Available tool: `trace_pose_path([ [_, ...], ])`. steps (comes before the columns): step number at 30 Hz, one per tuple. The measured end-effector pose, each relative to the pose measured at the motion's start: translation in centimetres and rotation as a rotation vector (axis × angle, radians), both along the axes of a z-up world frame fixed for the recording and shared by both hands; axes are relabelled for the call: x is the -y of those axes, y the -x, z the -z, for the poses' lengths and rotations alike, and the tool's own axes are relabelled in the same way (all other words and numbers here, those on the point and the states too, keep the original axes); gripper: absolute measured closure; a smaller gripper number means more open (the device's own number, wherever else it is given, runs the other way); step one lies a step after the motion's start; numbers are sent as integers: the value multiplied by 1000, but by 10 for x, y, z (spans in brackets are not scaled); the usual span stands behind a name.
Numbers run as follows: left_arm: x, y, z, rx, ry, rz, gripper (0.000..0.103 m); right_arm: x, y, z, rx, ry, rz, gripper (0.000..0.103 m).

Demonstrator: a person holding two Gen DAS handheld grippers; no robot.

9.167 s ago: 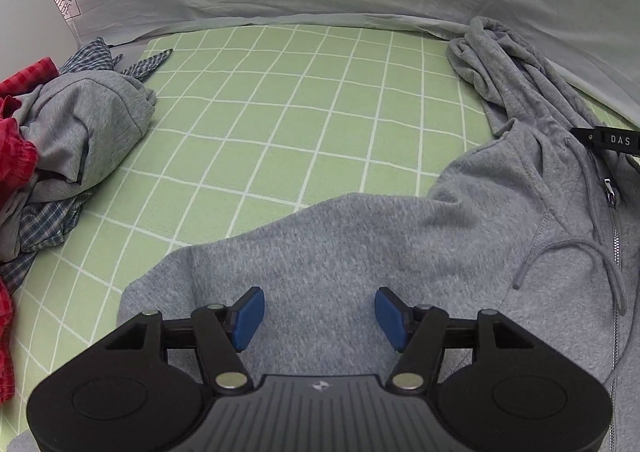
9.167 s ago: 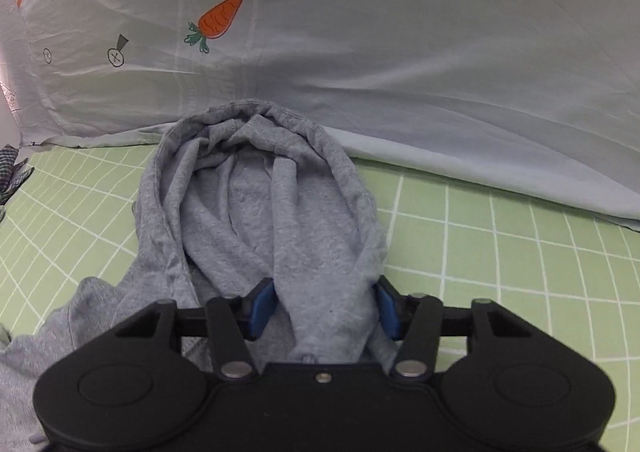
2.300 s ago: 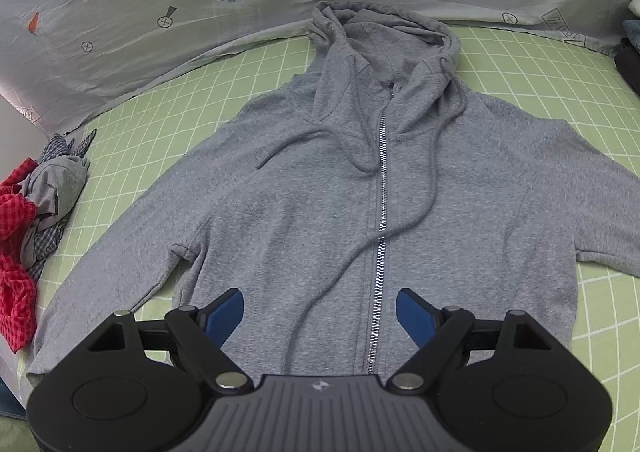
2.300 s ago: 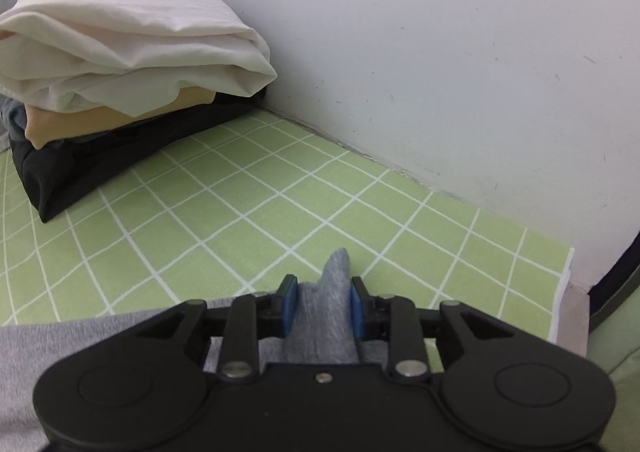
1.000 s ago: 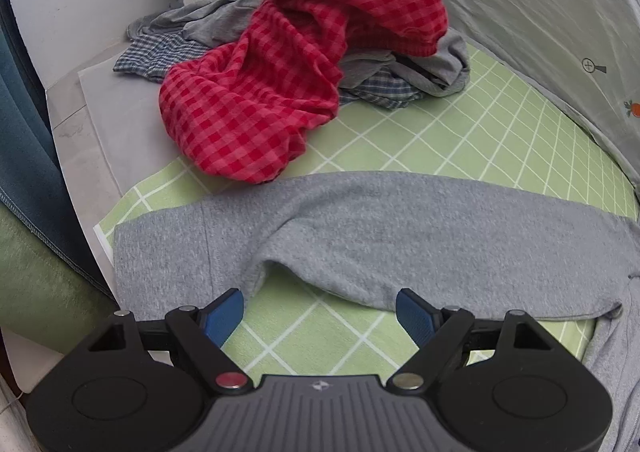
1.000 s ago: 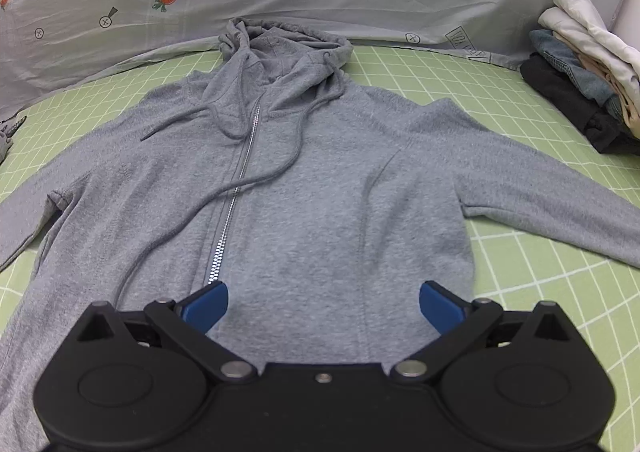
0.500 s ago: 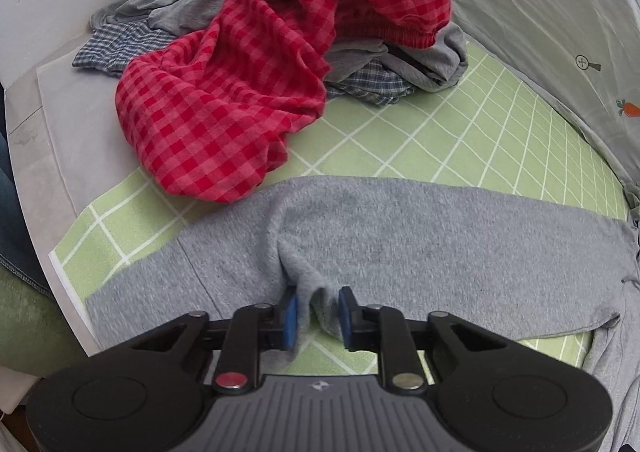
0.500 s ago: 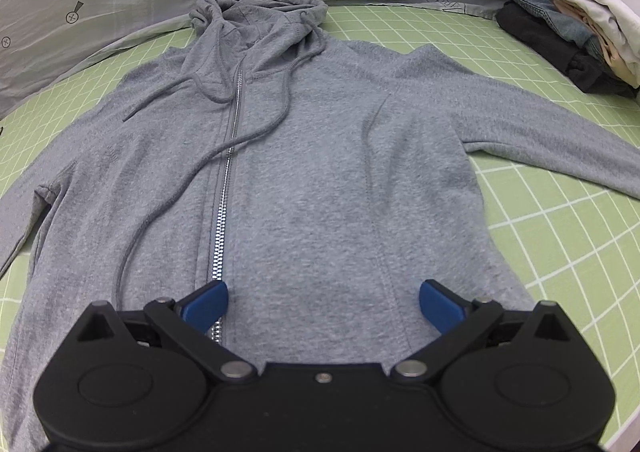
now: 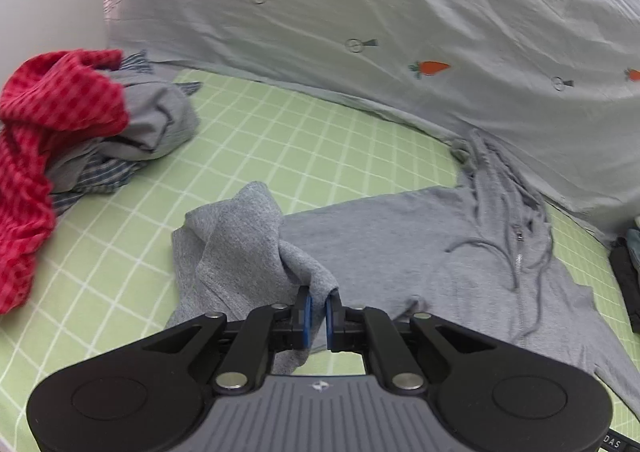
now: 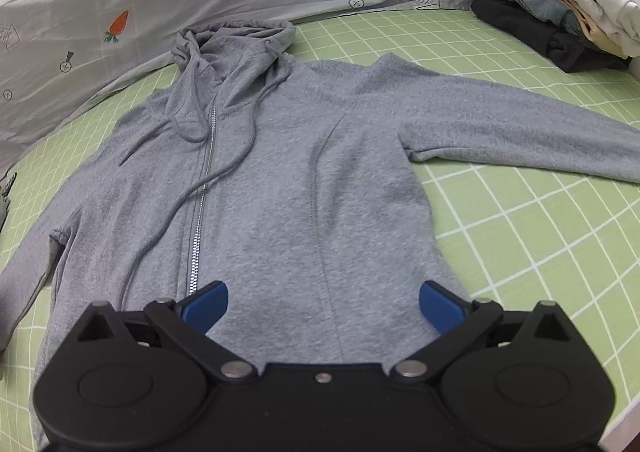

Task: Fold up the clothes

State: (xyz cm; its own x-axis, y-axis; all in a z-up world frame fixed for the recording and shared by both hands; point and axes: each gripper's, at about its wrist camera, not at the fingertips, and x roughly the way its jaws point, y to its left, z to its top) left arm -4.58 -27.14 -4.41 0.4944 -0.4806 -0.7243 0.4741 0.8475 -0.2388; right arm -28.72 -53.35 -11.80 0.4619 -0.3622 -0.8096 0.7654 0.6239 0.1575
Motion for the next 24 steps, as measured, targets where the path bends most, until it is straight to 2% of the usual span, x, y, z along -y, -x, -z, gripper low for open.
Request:
trace_pose_path([
  [2, 33, 17, -5, 15, 7, 123, 91, 5, 8, -3, 13, 5, 6, 0],
  [4, 57, 34, -4, 19, -12, 219, 71, 9, 14, -5, 16, 18, 7, 0],
  [6, 74, 52, 1, 25, -50, 283, 37, 13, 19, -7, 21, 29, 9, 0],
  [9, 71, 62, 7, 34, -87, 286, 26, 17, 24, -11, 23, 56, 1, 0],
  [12, 59, 57, 14, 0, -135, 212, 18, 16, 23, -11, 7, 80, -12, 0],
  [15, 40, 45, 22, -41, -192, 111, 18, 11, 14, -11, -16, 102, -32, 0],
  [19, 11, 28, 26, -70, -243, 26, 18, -4, -8, -14, -38, 158, -89, 1],
  [24, -21, 12, 31, -98, -266, -11, 18, -35, -44, -18, -58, 252, -186, 1],
])
